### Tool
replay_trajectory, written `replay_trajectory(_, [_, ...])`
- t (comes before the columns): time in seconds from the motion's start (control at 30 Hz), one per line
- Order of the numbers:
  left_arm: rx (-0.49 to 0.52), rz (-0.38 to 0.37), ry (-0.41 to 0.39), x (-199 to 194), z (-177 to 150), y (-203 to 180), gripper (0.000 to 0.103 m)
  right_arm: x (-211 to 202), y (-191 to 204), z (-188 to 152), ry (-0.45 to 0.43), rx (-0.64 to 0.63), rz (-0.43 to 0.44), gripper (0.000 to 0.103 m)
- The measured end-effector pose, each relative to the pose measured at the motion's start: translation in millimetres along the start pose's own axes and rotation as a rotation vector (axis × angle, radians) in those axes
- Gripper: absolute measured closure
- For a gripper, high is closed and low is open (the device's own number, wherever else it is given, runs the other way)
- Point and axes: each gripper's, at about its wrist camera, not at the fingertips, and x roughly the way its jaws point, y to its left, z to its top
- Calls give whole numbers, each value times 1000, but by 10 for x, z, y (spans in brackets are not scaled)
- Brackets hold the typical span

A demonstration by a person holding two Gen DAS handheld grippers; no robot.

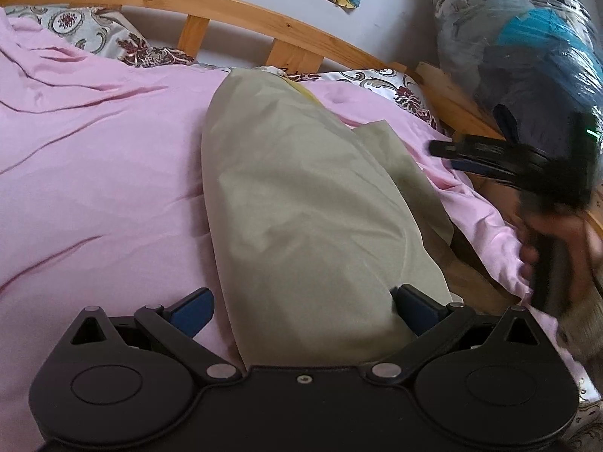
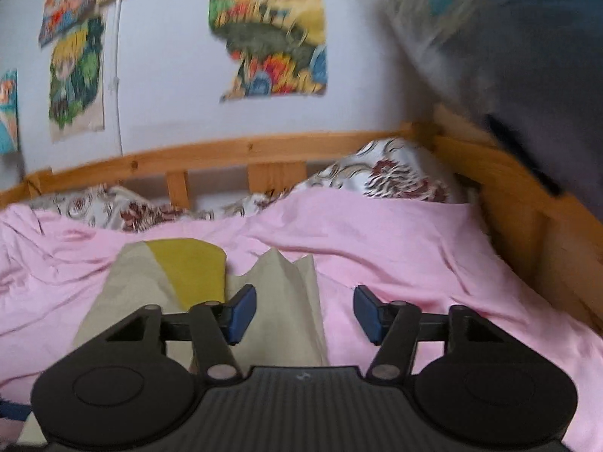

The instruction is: Fold large clothes

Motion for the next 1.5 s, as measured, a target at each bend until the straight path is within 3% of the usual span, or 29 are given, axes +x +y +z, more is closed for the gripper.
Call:
replay_trajectory(0.13, [-15,-23,6,27,-3,37,1,506,46,84,141,5,64,63])
replay_trajectory(0.17, [-14,-26,8,34,0,39,1,598,92,81,163,-20,63,70])
replay_trajectory(0.2, [-13,-30,10,40,5,43,1,655,142,63,174,-47,56,88])
replay_trajectory(0.23, [-14,-33,14,47,11,42,1,705,207,48,185,-86,45,94])
replay_trajectory(0.3, [-15,-39,22,63,24,42,1,719,366,19,169,-193,33,98])
replay_trajectory(0.47, [-13,-47,28,81,37,59,1,556,791,-87,34,-523,-53,98])
replay_trajectory(0.57, [-13,-47,27,74,48,53,1,666,774,-132,72,-553,-111,97])
replay_trajectory(0.6, [-14,-57,27,59,62,63,1,705,714,-126,87,-521,-113,92])
replay_trajectory(0.63, [-17,-80,21,34,76,88,1,724,638,-114,95,-477,-110,79])
replay_trajectory(0.73, [-32,-200,-29,-71,130,211,1,668,391,-43,95,-313,-61,51])
replay_trajectory(0.8, [-53,-258,-50,-98,197,313,1,618,213,16,107,-198,19,40])
replay_trajectory(0.93, [-149,-298,-29,9,354,491,1,632,-81,52,166,-10,134,22])
replay_trajectory(1.1, [-161,-255,108,332,445,583,1,789,-285,-100,270,132,219,17])
replay_trajectory(1.23, [-175,-275,127,393,464,636,1,853,-338,-239,264,198,260,15])
replay_trajectory(1.33, [-178,-270,159,453,468,643,0,836,-315,-331,234,175,256,15])
replay_trajectory(1.5, [-173,-257,170,459,462,624,1,759,-115,-568,150,32,207,15])
